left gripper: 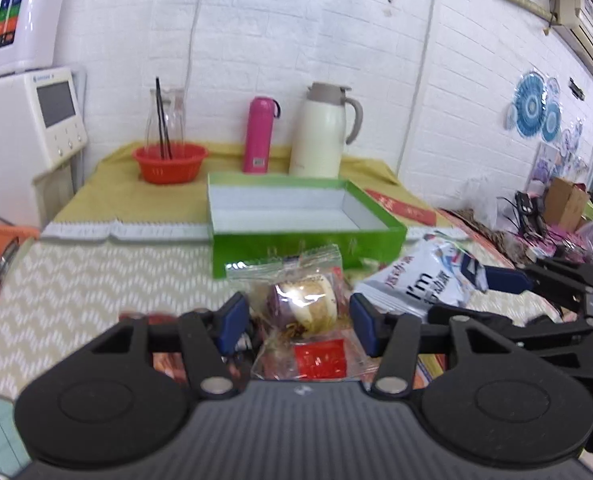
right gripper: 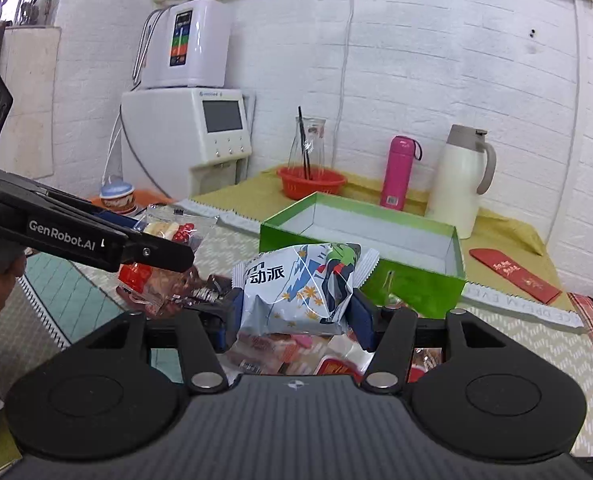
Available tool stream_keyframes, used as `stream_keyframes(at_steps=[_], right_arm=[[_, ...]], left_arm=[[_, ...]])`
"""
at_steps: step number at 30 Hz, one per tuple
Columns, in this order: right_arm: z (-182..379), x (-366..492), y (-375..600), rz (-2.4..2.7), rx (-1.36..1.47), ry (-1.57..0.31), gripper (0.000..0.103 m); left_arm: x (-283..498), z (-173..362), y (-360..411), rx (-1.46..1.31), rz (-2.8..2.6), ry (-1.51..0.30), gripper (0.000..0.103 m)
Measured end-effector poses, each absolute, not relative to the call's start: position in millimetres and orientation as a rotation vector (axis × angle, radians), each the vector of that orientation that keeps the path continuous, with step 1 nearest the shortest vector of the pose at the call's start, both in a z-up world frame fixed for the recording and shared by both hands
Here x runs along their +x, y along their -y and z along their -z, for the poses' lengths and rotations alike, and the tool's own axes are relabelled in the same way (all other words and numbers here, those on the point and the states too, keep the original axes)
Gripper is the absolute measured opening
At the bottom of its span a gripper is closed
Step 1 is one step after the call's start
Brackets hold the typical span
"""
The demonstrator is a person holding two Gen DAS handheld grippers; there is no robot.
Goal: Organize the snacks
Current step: 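Grasp and lift the pastry packet with the left tool while the right tool lifts the white bag, then open the right tool over the green box while the left tool drops the pastry packet in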
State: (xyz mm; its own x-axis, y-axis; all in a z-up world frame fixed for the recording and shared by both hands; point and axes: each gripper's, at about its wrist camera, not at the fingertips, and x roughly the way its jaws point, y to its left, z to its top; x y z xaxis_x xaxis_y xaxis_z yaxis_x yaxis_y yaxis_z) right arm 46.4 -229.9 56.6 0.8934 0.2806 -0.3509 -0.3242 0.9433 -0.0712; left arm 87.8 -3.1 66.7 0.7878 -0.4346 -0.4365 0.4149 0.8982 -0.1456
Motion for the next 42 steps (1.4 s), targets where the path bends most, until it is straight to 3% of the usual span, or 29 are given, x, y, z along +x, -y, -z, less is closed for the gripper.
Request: stream_keyframes(at_steps=[12, 22, 31, 33, 38, 39, 40, 42], right_arm=[[-74.4, 147.7, 272.4, -0.220, -0.021, -0.348, 0.093], [-42.2, 229.4, 294.4, -0.145, 0.057, -0.452, 0.089], [-21.0, 267.3, 299.2, -0.162, 0.102, -0.528, 0.089], [-17.6, 275.0, 297.7, -0.165, 0.086, -0.544, 0.089], [-15.8, 272.5, 285.6, -0.191, -0.054, -0.510, 0.103], [-17.2, 268.1, 282.9, -0.189, -0.076, -0.487, 0.103], [-19.2, 263.1, 281.0, -0.193, -0.096, -0.458, 0.103], [-22.7, 257.1, 278.5, -0.199, -0.118, -0.441, 0.103]], left_arm=[[198.4, -104.0, 30.5, -0.081, 0.381, -0.465, 0.055], [293.3, -67.1, 64.2, -0.102, 0.348, -0.592, 0.055], [325.1, -46.5, 84.9, -0.043, 0.326, -0.622, 0.055], [326.2, -46.4, 86.1, -0.035, 0.318, -0.604, 0.067], [323.0, -47.4, 83.5, -0.055, 0.323, -0.559, 0.083], [321.4, -47.7, 81.9, -0.062, 0.317, -0.550, 0.097], [320.1, -48.6, 81.1, -0.067, 0.290, -0.545, 0.102], [318.5, -49.9, 79.6, -0.070, 0.266, -0.548, 0.102]])
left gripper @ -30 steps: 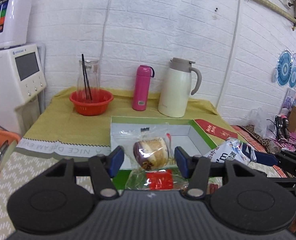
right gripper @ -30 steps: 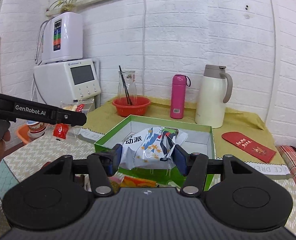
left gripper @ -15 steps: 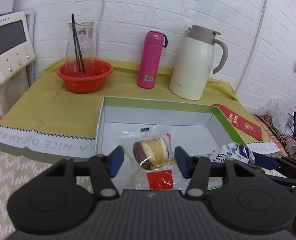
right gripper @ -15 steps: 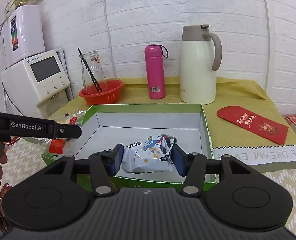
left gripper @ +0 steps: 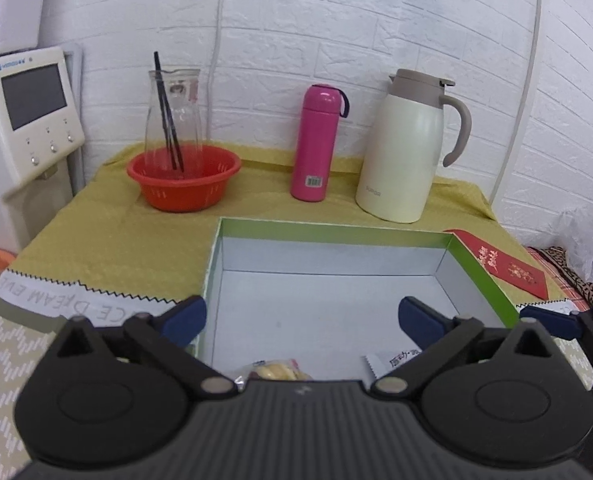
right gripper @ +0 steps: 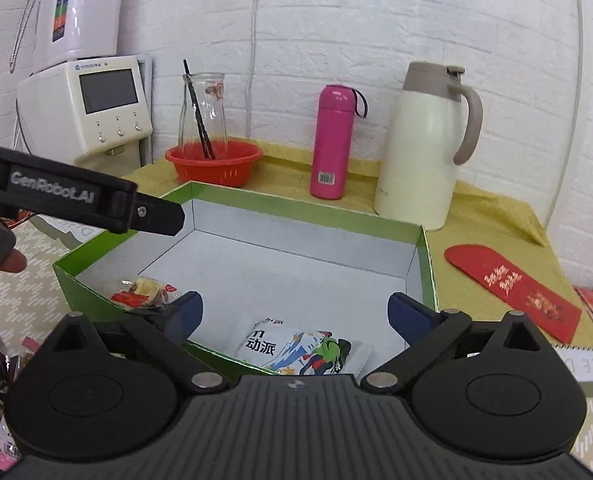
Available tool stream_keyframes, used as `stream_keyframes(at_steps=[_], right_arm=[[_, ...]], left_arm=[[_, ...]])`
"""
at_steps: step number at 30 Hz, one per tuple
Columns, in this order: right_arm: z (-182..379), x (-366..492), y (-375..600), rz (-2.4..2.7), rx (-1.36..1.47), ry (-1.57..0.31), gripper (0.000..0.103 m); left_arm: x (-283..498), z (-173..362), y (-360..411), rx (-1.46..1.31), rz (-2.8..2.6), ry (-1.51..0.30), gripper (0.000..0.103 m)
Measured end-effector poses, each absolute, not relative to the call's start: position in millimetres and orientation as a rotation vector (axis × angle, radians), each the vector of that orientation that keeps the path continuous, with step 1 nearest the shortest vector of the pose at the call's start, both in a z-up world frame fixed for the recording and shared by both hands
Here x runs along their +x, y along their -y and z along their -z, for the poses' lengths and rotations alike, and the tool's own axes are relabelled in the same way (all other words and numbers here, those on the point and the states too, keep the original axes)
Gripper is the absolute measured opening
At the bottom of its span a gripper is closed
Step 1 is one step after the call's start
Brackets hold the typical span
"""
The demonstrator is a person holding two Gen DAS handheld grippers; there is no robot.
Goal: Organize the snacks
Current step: 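Open the right tool over the green box while the left tool drops the pastry packet in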
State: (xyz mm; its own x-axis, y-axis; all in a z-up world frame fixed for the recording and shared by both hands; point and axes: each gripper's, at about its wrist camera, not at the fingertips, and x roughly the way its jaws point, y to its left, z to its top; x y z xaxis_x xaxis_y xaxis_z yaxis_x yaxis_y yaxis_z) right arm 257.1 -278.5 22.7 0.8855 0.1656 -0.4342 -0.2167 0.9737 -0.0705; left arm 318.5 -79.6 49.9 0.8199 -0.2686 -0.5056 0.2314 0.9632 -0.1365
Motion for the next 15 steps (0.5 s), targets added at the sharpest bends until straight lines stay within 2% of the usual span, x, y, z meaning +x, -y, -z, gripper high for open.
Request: stream_keyframes(at_steps=[15], right_arm=[[-54.0, 199.0, 269.6, -0.157, -0.103, -0.461, 0.103]], left_arm=[[246.4, -80.6, 64.2, 0.033, 0.185, -0.481, 0.102]])
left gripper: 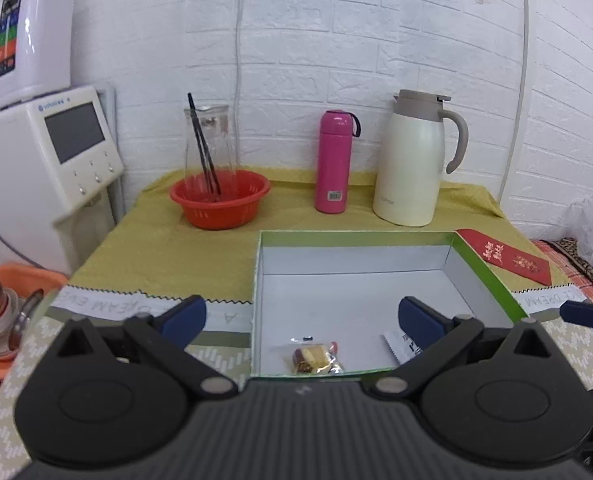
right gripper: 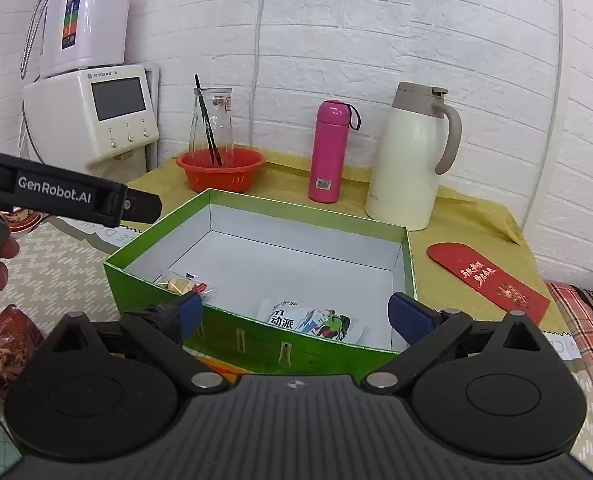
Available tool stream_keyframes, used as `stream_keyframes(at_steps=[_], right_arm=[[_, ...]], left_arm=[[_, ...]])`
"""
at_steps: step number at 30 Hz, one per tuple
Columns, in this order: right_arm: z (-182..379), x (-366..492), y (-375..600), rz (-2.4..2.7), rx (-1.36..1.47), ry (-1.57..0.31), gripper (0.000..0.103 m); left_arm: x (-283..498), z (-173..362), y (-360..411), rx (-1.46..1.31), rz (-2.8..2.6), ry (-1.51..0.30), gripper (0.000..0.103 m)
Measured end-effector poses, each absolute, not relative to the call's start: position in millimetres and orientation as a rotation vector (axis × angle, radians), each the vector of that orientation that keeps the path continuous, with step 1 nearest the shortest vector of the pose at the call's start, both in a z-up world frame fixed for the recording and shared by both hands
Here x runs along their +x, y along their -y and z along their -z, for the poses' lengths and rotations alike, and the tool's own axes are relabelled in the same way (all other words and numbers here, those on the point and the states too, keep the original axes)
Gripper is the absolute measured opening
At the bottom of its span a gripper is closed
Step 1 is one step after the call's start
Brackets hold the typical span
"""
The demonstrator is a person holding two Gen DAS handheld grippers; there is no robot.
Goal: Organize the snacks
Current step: 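Open the right tool over the green box while the left tool drops the pastry packet in, then move both tools back to the snack pile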
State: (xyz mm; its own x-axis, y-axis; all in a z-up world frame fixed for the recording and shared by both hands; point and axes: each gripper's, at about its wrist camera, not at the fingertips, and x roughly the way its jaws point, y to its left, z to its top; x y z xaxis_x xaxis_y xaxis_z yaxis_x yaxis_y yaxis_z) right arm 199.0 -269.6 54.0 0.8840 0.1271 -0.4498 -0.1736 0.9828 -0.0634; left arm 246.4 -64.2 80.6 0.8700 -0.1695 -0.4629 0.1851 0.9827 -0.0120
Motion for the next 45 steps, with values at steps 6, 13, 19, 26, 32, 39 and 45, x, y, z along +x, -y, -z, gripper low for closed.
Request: stream_keyframes(at_steps=[6, 13, 19, 26, 32, 39, 45], right_arm=[[-65.8, 147.6, 267.6, -0.146, -0.047, -0.450, 0.103], [-55.0, 87.9, 251.1, -0.139, -0.025, -0.470, 0.103], [-37.0, 56.6, 244.9, -0.109, 0.006, -0.480, 0.103], [-10.6, 35.9, 239.2, -0.113, -0.007, -0.515, 0.103], [4.8, 34.5, 231.2, -0.231, -0.084, -0.562, 0.103], [12.8, 55.0, 215.3, -0.443, -0.363, -0.576, 0.103], [18.9, 84.0, 220.4, -0.543, -0.412, -0.618, 0.103]], left_arm=[[187.8, -77.9, 50.1, 0.130, 0.218, -0.463, 0.102], [123.9, -61.6, 25.6, 0.130, 0.227, -0.438, 0.102], [83.9, -40.4, 16.1, 0.098, 0.242, -0.438, 0.102], [55.3, -9.7, 15.6, 0.102, 0.292, -0.456, 0.102], [48.6, 2.3, 18.8, 0.112, 0.313, -0.495, 0.102], [59.1, 3.2, 10.0, 0.022, 0.334, -0.551, 0.102], [70.2, 1.9, 12.4, 0.005, 0.367, -0.587, 0.102]])
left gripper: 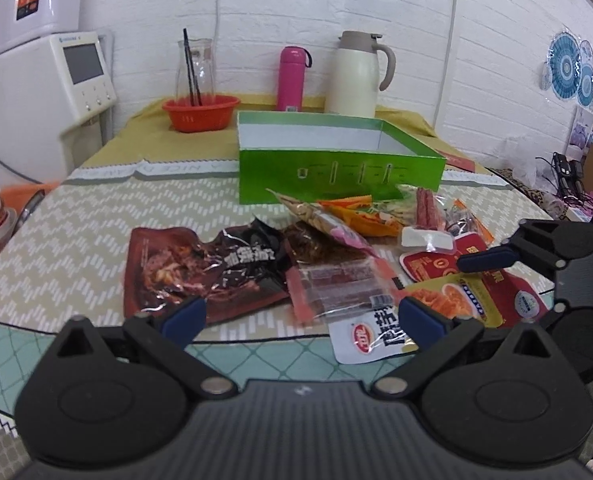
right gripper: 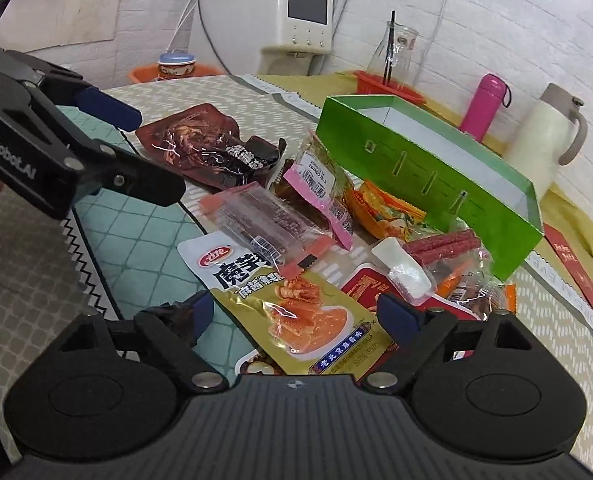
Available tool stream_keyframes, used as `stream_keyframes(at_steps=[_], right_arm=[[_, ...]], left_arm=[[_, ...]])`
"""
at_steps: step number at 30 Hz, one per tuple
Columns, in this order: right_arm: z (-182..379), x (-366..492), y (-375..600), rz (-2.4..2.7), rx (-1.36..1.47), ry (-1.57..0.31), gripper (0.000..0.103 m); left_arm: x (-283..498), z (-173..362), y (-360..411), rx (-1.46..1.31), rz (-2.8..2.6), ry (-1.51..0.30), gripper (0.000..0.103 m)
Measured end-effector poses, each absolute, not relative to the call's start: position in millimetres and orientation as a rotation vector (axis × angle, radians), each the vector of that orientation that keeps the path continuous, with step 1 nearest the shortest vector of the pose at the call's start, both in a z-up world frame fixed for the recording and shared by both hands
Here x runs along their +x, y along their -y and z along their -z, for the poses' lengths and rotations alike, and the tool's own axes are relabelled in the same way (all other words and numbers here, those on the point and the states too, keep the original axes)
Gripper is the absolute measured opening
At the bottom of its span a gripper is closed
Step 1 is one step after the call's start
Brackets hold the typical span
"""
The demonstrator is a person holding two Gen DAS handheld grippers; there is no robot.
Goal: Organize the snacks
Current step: 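Move both tools back to the snack pile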
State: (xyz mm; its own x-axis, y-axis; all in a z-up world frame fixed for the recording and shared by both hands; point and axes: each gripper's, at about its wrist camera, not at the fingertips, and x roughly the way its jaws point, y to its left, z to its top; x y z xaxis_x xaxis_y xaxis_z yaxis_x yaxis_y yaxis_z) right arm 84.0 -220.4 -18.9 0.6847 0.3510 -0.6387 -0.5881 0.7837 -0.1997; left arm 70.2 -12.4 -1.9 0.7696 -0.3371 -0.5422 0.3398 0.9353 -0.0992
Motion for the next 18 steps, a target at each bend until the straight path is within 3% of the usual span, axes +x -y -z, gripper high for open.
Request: stream_keyframes(at_steps=[18], right_arm=[[14.8, 55.3, 209.3, -0.654, -0.345, -0.786, 0.103]], left_arm=[[124.3, 12.9, 35.0, 0.025, 0.504, -0.703, 0.102]])
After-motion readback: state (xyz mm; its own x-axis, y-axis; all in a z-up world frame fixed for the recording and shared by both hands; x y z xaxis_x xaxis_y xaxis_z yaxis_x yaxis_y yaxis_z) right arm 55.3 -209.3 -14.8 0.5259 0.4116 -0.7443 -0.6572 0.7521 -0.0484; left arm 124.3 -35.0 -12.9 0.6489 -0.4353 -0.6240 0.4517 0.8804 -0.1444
